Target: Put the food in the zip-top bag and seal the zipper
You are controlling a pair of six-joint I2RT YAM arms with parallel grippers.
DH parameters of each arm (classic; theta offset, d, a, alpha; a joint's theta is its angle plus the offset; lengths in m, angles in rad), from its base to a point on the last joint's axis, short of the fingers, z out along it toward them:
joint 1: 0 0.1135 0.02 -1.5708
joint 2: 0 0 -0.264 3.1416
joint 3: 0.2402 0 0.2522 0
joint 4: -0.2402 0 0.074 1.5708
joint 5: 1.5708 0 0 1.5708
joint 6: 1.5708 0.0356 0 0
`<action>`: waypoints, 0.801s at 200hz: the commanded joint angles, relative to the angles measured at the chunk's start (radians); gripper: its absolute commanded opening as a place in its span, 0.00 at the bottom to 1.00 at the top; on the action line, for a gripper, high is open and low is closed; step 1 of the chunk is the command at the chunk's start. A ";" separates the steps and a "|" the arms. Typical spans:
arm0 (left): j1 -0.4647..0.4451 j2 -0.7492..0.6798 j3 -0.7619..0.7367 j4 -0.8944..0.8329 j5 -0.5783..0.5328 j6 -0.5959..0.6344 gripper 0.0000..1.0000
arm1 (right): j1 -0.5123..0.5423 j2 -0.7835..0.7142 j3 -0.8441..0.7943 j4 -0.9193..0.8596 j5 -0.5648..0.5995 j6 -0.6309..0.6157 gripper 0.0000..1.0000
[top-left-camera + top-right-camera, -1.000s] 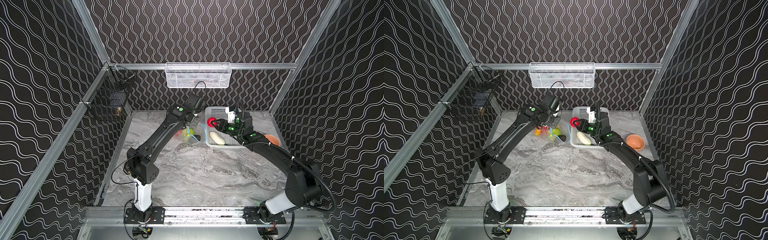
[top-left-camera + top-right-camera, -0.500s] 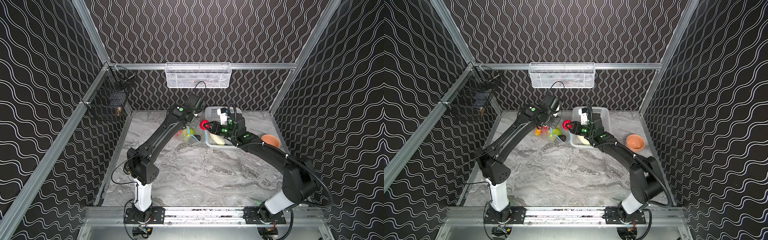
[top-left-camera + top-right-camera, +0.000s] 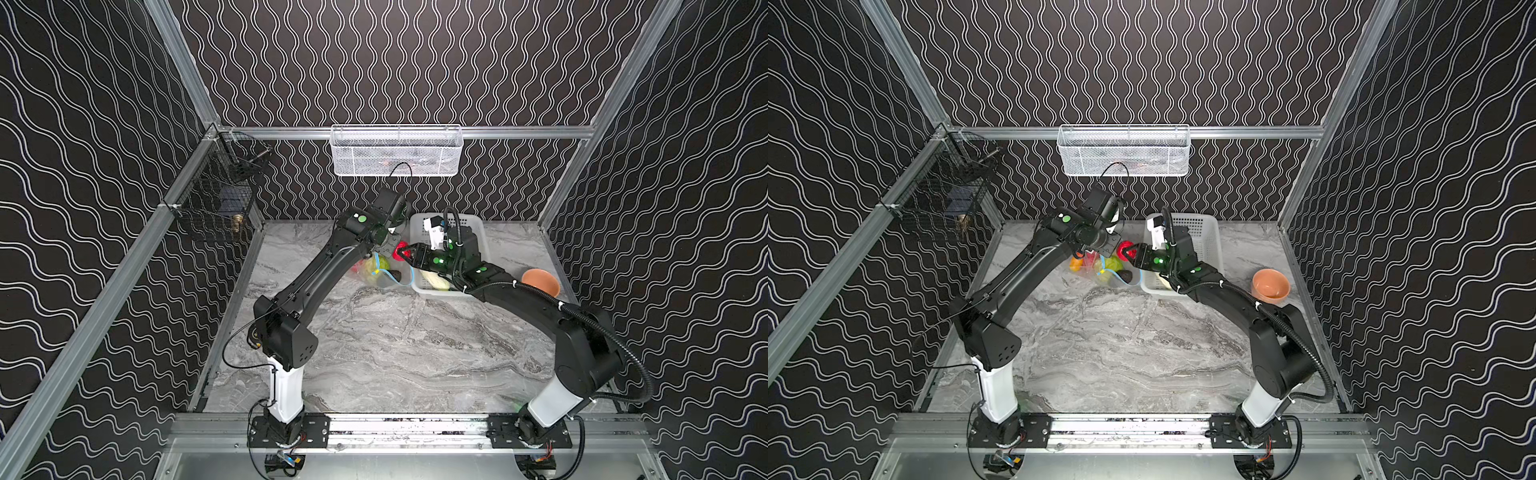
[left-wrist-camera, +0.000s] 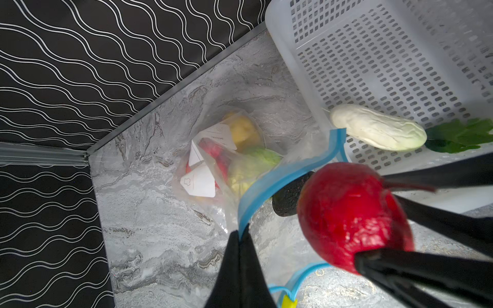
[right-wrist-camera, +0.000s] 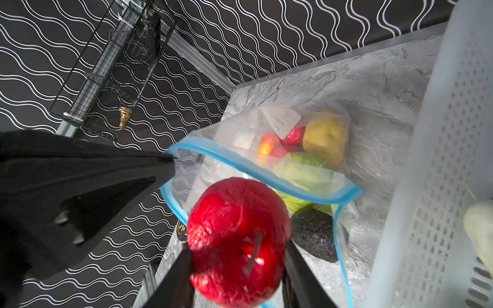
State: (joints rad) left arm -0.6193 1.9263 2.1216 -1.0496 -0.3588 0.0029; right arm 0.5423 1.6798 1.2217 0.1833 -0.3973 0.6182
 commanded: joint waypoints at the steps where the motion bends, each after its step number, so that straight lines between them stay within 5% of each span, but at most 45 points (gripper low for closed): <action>1: -0.001 -0.016 -0.002 0.009 -0.007 0.006 0.00 | 0.007 0.019 0.026 0.014 0.025 0.012 0.23; 160: -0.002 -0.005 0.012 0.003 0.000 0.005 0.00 | 0.038 0.124 0.062 0.104 0.097 0.119 0.26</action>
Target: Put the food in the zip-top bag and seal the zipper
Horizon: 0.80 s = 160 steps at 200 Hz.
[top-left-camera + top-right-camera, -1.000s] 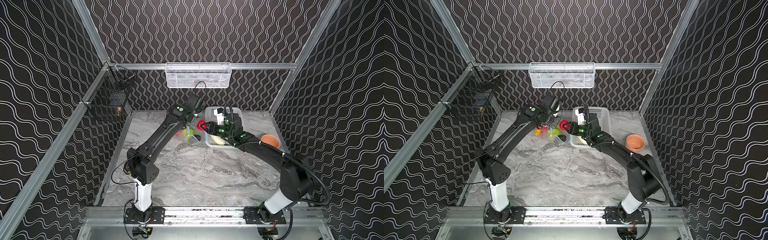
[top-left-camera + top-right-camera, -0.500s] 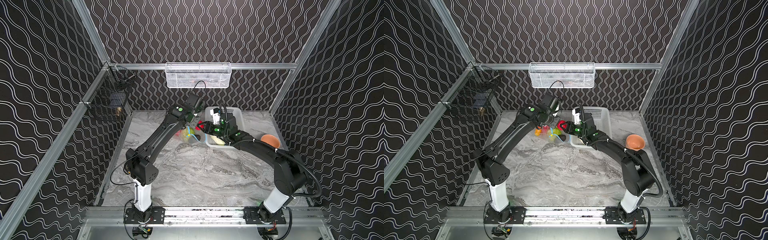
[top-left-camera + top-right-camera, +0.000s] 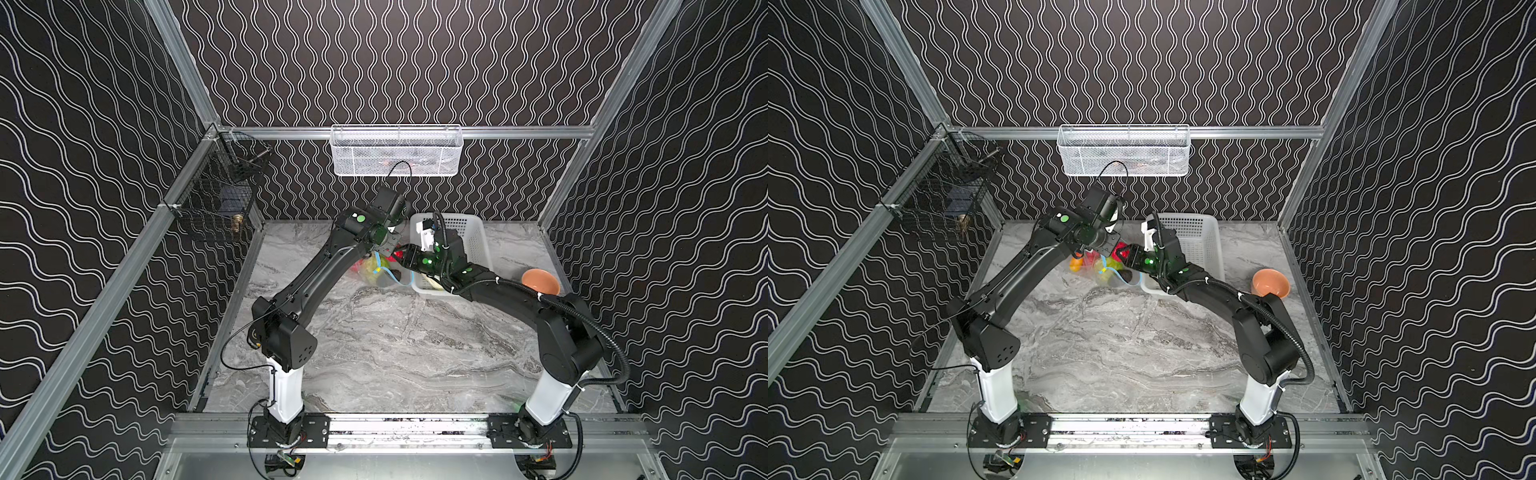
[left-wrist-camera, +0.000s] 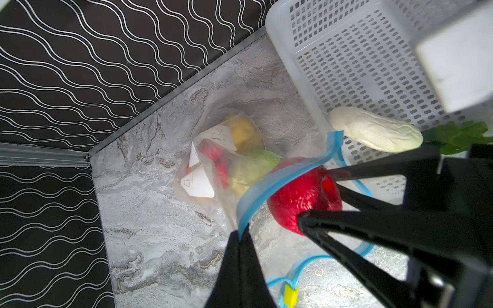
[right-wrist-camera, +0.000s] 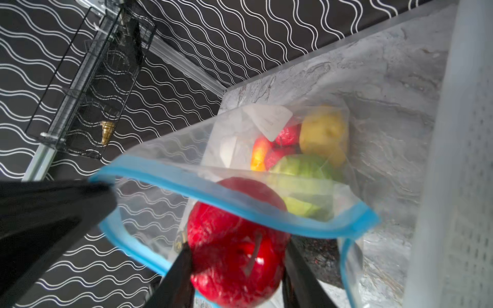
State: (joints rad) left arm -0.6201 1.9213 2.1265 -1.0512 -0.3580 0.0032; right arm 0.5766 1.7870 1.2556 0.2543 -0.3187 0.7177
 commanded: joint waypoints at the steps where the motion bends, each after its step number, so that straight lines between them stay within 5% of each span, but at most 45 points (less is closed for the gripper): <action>1: 0.000 0.001 0.007 0.004 0.000 0.004 0.00 | 0.003 0.017 0.030 0.033 0.017 0.020 0.26; 28: 0.000 0.003 0.010 0.003 -0.002 0.004 0.00 | 0.006 0.047 0.070 0.017 0.015 0.020 0.27; 48: 0.000 0.003 0.003 0.006 0.004 0.003 0.00 | 0.012 0.069 0.089 0.010 0.006 0.027 0.43; 90: 0.000 0.009 0.010 0.002 0.004 0.002 0.00 | 0.035 0.070 0.086 -0.014 0.052 0.010 0.54; 117: -0.001 0.010 0.009 0.001 0.006 0.003 0.00 | 0.035 0.072 0.085 -0.014 0.041 0.013 0.72; 160: 0.000 0.009 0.011 0.002 0.002 0.004 0.00 | 0.037 0.052 0.075 -0.027 0.054 0.011 0.88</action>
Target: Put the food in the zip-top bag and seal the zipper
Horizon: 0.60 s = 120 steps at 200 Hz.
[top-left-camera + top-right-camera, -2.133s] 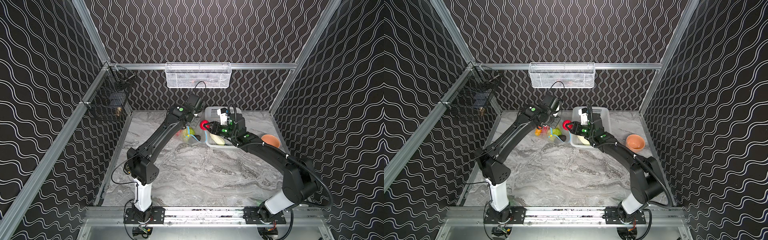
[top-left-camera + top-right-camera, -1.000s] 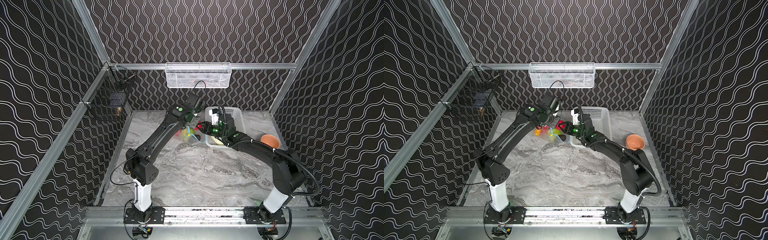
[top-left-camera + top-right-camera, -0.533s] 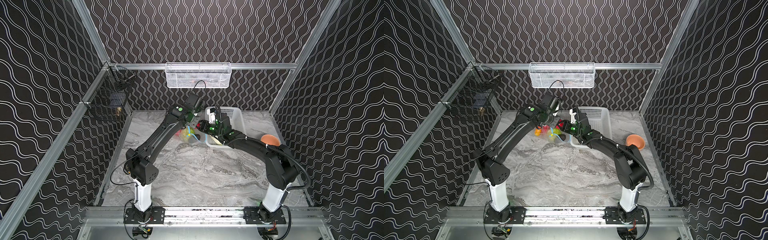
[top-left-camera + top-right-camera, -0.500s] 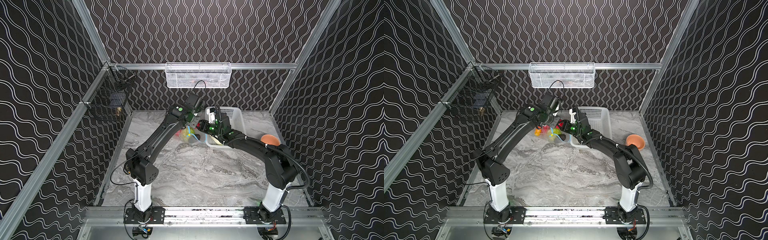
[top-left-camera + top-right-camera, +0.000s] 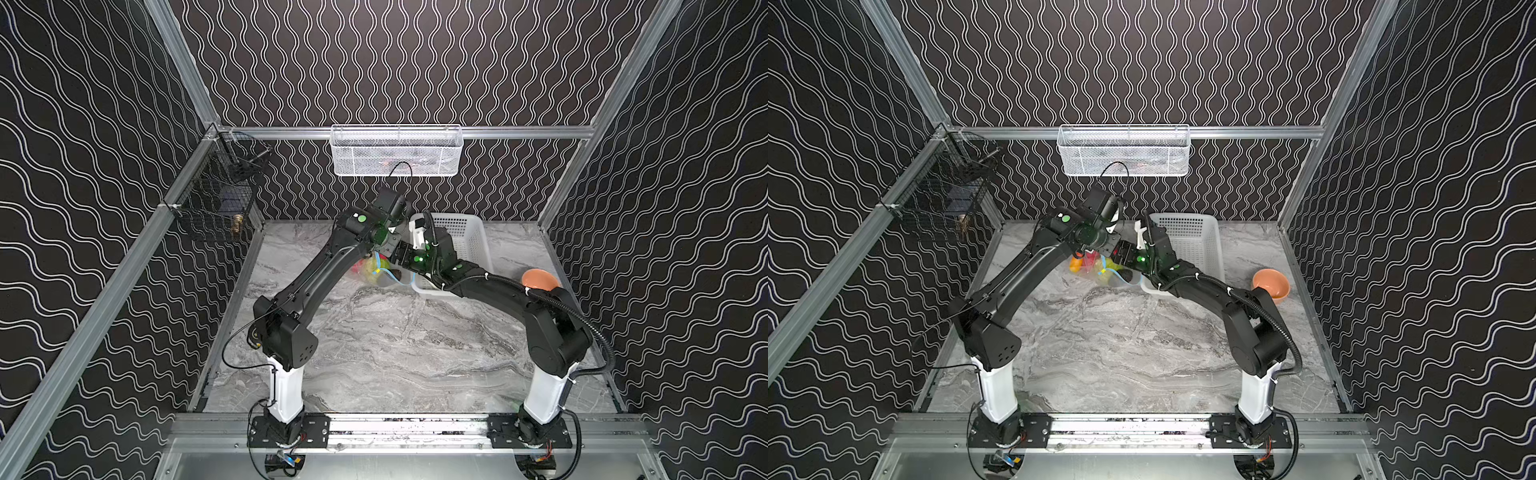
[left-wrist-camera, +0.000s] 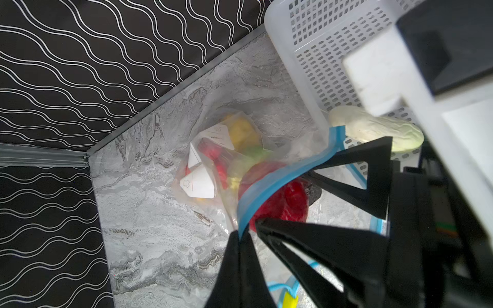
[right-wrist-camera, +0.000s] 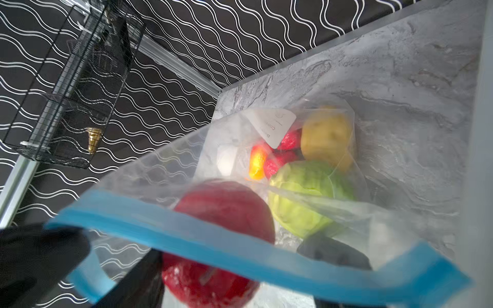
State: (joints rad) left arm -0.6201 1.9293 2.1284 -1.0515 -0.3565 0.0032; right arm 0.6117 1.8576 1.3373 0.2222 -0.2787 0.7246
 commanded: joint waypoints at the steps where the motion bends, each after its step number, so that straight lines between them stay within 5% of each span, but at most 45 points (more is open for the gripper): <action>1: 0.000 0.001 0.009 0.001 0.001 0.003 0.00 | 0.002 -0.019 -0.006 0.003 0.016 0.004 0.88; 120: -0.001 -0.003 0.008 0.002 -0.004 0.005 0.00 | 0.003 -0.126 -0.003 -0.255 0.153 -0.056 0.99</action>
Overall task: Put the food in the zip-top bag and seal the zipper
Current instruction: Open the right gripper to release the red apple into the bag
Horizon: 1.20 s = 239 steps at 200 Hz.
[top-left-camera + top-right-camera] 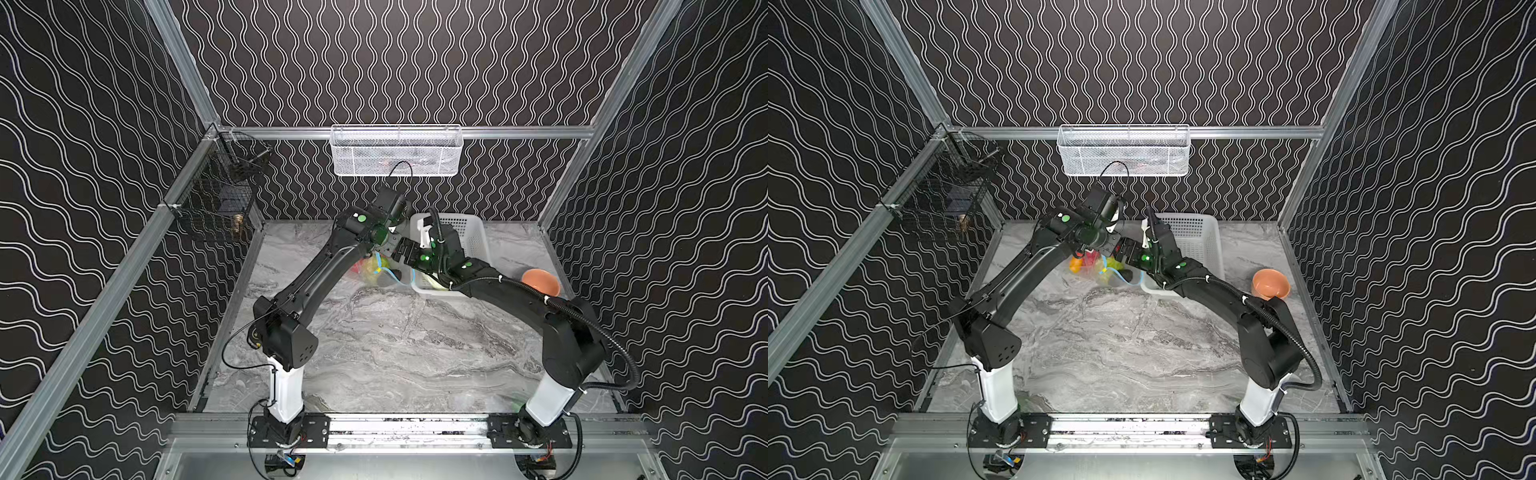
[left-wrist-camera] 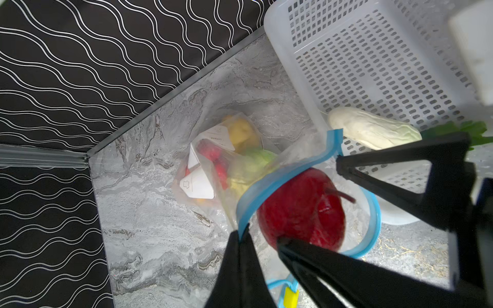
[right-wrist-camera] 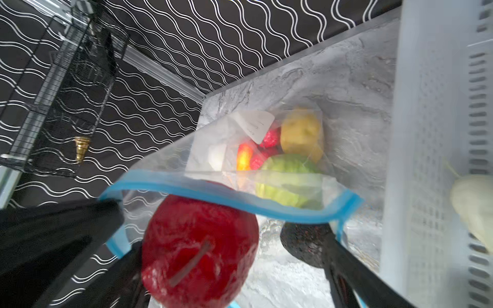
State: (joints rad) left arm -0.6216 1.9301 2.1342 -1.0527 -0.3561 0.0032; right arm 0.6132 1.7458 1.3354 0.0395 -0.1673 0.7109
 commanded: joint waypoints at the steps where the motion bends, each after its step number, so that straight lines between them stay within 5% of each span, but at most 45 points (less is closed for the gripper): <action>1: 0.000 -0.004 0.003 0.003 -0.005 0.006 0.00 | 0.002 -0.014 0.000 -0.074 0.043 -0.045 0.99; 115: 0.000 -0.036 -0.023 0.018 -0.007 0.012 0.00 | -0.011 -0.023 0.056 -0.308 0.101 -0.302 0.99; 239: 0.009 -0.049 -0.021 0.037 -0.022 0.026 0.00 | -0.122 0.110 -0.003 -0.010 -0.331 -0.392 0.99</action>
State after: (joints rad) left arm -0.6216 1.8977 2.1124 -1.0435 -0.3626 0.0097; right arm 0.5148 1.8629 1.3659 -0.0780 -0.3927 0.3466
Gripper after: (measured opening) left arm 0.040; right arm 0.990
